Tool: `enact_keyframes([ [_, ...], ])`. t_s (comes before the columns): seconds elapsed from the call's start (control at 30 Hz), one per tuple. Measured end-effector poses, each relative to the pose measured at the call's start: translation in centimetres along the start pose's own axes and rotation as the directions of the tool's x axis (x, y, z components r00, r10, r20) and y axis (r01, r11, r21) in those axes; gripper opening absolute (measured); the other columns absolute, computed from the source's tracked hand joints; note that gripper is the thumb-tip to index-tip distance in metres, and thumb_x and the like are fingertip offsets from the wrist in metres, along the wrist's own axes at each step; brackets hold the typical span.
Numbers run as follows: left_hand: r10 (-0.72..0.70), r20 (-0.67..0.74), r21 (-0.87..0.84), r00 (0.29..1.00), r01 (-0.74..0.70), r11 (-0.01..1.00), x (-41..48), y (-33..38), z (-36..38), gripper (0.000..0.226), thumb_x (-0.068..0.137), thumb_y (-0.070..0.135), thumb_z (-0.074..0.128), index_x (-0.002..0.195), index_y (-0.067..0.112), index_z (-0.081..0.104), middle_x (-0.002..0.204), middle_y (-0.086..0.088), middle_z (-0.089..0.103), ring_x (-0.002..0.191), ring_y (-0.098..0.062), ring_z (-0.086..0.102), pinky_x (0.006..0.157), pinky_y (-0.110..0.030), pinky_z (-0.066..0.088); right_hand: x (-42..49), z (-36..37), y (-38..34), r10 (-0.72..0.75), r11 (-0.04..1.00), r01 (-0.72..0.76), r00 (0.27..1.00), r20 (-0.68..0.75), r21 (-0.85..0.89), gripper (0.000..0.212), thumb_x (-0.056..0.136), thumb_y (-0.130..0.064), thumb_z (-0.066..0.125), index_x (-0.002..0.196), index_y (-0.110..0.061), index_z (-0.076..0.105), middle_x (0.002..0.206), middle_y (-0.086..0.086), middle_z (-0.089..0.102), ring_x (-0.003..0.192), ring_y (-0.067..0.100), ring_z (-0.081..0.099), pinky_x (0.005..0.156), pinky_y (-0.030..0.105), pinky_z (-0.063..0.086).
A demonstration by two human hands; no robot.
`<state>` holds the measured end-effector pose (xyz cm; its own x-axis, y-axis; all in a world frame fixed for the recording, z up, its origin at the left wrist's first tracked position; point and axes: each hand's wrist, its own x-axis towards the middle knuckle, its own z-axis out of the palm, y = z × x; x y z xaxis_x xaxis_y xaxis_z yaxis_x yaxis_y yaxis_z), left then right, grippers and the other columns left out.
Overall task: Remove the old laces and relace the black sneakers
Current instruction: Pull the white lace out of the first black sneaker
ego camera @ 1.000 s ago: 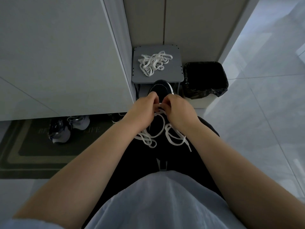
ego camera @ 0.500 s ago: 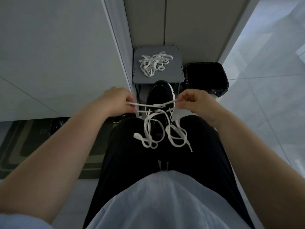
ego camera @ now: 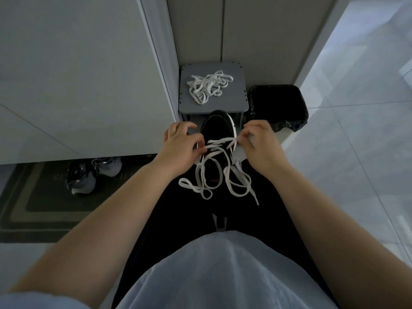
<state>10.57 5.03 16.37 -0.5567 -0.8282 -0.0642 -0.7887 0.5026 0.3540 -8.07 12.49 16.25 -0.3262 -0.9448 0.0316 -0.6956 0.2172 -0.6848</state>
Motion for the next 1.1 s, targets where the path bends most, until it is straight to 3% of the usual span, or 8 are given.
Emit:
enact_keyframes([
  [0.2, -0.169, -0.285, -0.225, 0.943, 0.106, 0.969, 0.2, -2.1, -2.1, 0.02, 0.089, 0.002, 0.051, 0.079, 0.019, 0.05, 0.118, -0.006, 0.054, 0.118, -0.027, 0.04, 0.089, -0.021, 0.023, -1.0, -2.6, 1.0, 0.183, 0.96, -0.099, 0.929, -0.321, 0.262, 0.004, 0.09, -0.013, 0.056, 0.091, -0.017, 0.056, 0.109, 0.0, 0.05, 0.09, 0.013, 0.051, 0.071, 0.002, 0.033],
  [0.37, 0.086, -0.244, -0.157, 0.966, -0.127, 0.979, -0.4, -0.4, -2.2, 0.03, 0.086, -0.003, 0.052, 0.091, 0.021, 0.07, 0.125, -0.002, 0.052, 0.124, -0.025, 0.034, 0.1, -0.026, 0.021, -0.9, -1.0, -0.2, -0.278, 0.96, 0.271, 0.953, -0.121, -0.067, 0.021, 0.082, -0.007, 0.063, 0.097, -0.02, 0.069, 0.099, -0.005, 0.067, 0.103, 0.02, 0.052, 0.092, 0.03, 0.034],
  [0.63, 0.044, -0.167, 0.054, 0.985, -0.036, 0.998, -0.1, 0.7, 0.4, 0.013, 0.086, 0.03, 0.063, 0.093, 0.023, 0.071, 0.142, 0.001, 0.037, 0.132, -0.025, 0.016, 0.111, -0.036, 0.01, -0.3, 1.2, -0.1, -0.162, 0.955, 0.179, 0.983, 0.088, -0.237, 0.018, 0.089, -0.028, 0.06, 0.102, -0.019, 0.068, 0.095, -0.001, 0.07, 0.102, 0.024, 0.05, 0.098, 0.032, 0.029],
  [0.83, -0.08, -0.281, -0.129, 0.956, 0.045, 0.991, 0.6, -0.5, -1.0, 0.014, 0.091, 0.015, 0.054, 0.092, 0.011, 0.067, 0.122, -0.006, 0.056, 0.118, -0.025, 0.043, 0.095, -0.024, 0.028, -0.3, -1.1, -0.5, 0.204, 0.92, -0.121, 0.96, -0.192, 0.374, 0.015, 0.096, -0.013, 0.046, 0.084, -0.019, 0.055, 0.083, -0.004, 0.061, 0.069, 0.0, 0.054, 0.061, 0.001, 0.037],
  [0.9, -0.382, -0.416, -0.474, 0.825, 0.161, 0.866, 0.9, -2.6, -3.4, 0.016, 0.094, 0.008, 0.045, 0.095, 0.007, 0.061, 0.11, -0.014, 0.061, 0.096, -0.022, 0.055, 0.08, -0.019, 0.035, -0.6, -3.7, -0.4, 0.384, 0.589, -0.046, 0.894, -0.229, 0.807, 0.02, 0.098, -0.009, 0.041, 0.082, -0.016, 0.051, 0.081, 0.001, 0.066, 0.072, 0.007, 0.062, 0.073, 0.011, 0.047],
  [0.97, -0.641, -0.354, -0.852, 0.681, 0.047, 0.521, 0.5, -4.0, -6.0, 0.018, 0.098, 0.007, 0.035, 0.087, 0.012, 0.05, 0.101, -0.014, 0.062, 0.082, -0.012, 0.059, 0.081, -0.023, 0.045, -1.3, -5.7, 0.0, 0.349, 0.33, 0.078, 0.916, -0.199, 0.941, 0.021, 0.097, -0.006, 0.042, 0.08, -0.013, 0.052, 0.068, 0.0, 0.061, 0.067, 0.015, 0.059, 0.074, 0.026, 0.05],
  [1.03, -0.672, -0.229, -0.972, 0.704, -0.124, 0.201, -0.2, -3.6, -6.9, 0.021, 0.1, 0.007, 0.032, 0.082, 0.014, 0.042, 0.083, -0.007, 0.059, 0.069, -0.009, 0.059, 0.079, -0.027, 0.054, -1.6, -6.3, -0.3, 0.216, 0.45, 0.055, 0.962, -0.168, 0.891, 0.021, 0.092, -0.006, 0.047, 0.075, -0.015, 0.057, 0.056, -0.007, 0.05, 0.056, 0.01, 0.046, 0.065, 0.023, 0.042],
  [1.1, -0.555, -0.178, -0.981, 0.813, -0.1, 0.168, -0.7, -1.6, -6.4, 0.02, 0.099, 0.007, 0.035, 0.084, 0.017, 0.043, 0.072, -0.003, 0.051, 0.059, -0.007, 0.053, 0.07, -0.027, 0.055, -1.6, -5.4, -1.0, 0.075, 0.774, -0.01, 0.994, -0.075, 0.633, 0.02, 0.089, -0.011, 0.054, 0.072, -0.02, 0.061, 0.054, -0.013, 0.052, 0.053, 0.002, 0.046, 0.058, 0.013, 0.036],
])
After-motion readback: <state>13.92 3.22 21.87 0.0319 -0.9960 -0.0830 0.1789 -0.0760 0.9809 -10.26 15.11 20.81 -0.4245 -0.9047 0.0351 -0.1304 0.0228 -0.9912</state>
